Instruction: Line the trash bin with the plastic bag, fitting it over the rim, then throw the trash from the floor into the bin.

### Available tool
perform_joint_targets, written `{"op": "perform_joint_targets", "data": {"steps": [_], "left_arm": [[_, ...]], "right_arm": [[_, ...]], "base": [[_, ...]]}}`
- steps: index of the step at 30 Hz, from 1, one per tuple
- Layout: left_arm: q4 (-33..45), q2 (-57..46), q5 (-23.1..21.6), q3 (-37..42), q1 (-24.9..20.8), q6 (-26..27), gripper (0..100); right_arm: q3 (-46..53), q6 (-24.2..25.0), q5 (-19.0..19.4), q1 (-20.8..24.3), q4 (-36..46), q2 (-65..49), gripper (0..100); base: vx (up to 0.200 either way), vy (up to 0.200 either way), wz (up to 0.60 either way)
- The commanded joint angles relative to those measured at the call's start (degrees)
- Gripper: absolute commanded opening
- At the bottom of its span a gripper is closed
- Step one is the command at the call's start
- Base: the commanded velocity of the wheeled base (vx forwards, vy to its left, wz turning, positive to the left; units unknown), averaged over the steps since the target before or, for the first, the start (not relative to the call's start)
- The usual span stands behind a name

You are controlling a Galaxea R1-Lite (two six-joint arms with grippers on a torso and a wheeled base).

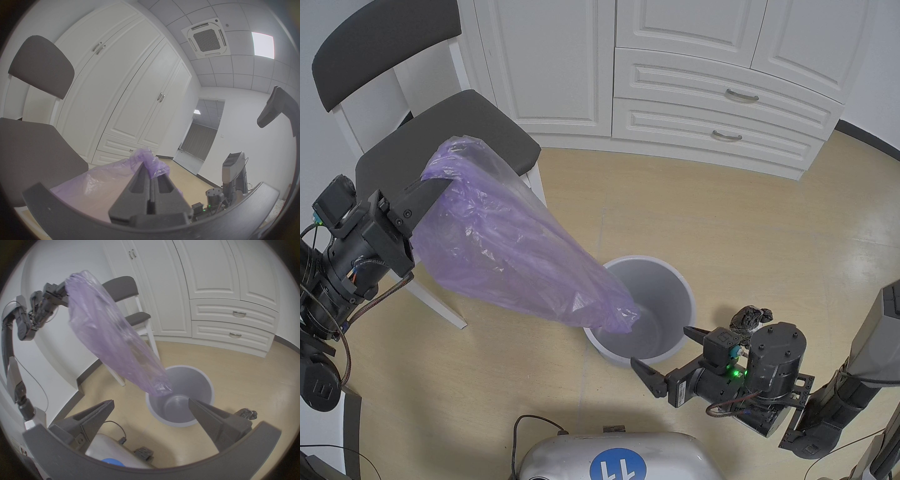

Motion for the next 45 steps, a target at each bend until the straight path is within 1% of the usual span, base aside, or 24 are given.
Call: {"op": "perform_joint_targets", "data": {"steps": [1,5,7,8,9,10,12,15,22,30,38,39,42,45], "left_arm": [[-0.08,-1.05,0.02,0.32,0.18,0.01,0],[0.01,-1.93,0.02,0.50,0.18,-0.08,0],[0.01,-2.11,0.02,0.59,0.18,-0.08,0],[0.01,-2.37,0.02,0.76,0.09,-0.08,0],[0.01,-2.46,0.02,0.85,0.09,-0.08,0],[0.01,-2.72,0.02,1.03,-0.09,-0.08,0],[0.01,-2.72,0.02,1.11,-0.26,-0.08,0],[0.01,-2.81,0.02,1.11,-0.26,-0.08,0],[0.01,-3.69,0.02,1.64,-0.44,-0.08,0],[0.01,-5.18,0.02,2.26,-1.58,-0.08,0],[0.01,-5.27,0.02,2.35,-2.11,-0.08,0],[0.01,-5.45,0.02,2.52,-2.72,-0.08,0],[0.01,-6.85,0.02,3.14,-4.92,-0.34,0],[0.01,-7.91,0.02,3.75,-6.24,-1.04,0]], "right_arm": [[-1.29,-0.19,0.12,-3.49,-0.38,1.51,100],[-3.22,-0.10,0.39,-5.78,-0.30,2.30,100],[-4.54,0.34,0.74,-6.30,-0.38,3.45,100],[-6.48,1.31,0.91,-7.01,-0.74,5.47,100],[-6.74,1.57,0.91,-7.09,-0.74,5.82,100],[-8.59,4.03,0.91,-7.09,-0.47,7.67,100],[-9.11,4.91,0.91,-6.83,-0.47,8.63,100],[-10.52,5.18,0.47,-6.74,-1.09,10.57,100],[-13.86,6.32,0.30,-8.24,-5.31,14.17,100],[-13.77,6.41,0.56,-8.15,-5.48,14.52,100],[-12.01,7.02,0.47,-4.63,-5.57,13.82,100],[-11.49,7.90,0.47,-2.44,-5.57,14.61,100],[-12.01,9.92,0.12,0.64,-6.89,17.95,100],[-12.10,10.27,0.12,1.17,-10.40,19.44,100]], "base": [[0.000,0.000,0.00],[0.000,0.000,0.00],[0.000,0.000,0.00],[0.000,0.000,0.00],[0.000,0.000,0.00],[0.000,0.000,0.00],[0.000,0.000,0.00],[0.000,0.000,0.00],[0.000,0.000,0.00],[0.000,0.000,0.00],[0.000,0.000,0.00],[0.000,0.000,0.00],[0.000,0.000,0.00],[0.000,0.000,0.00]]}}
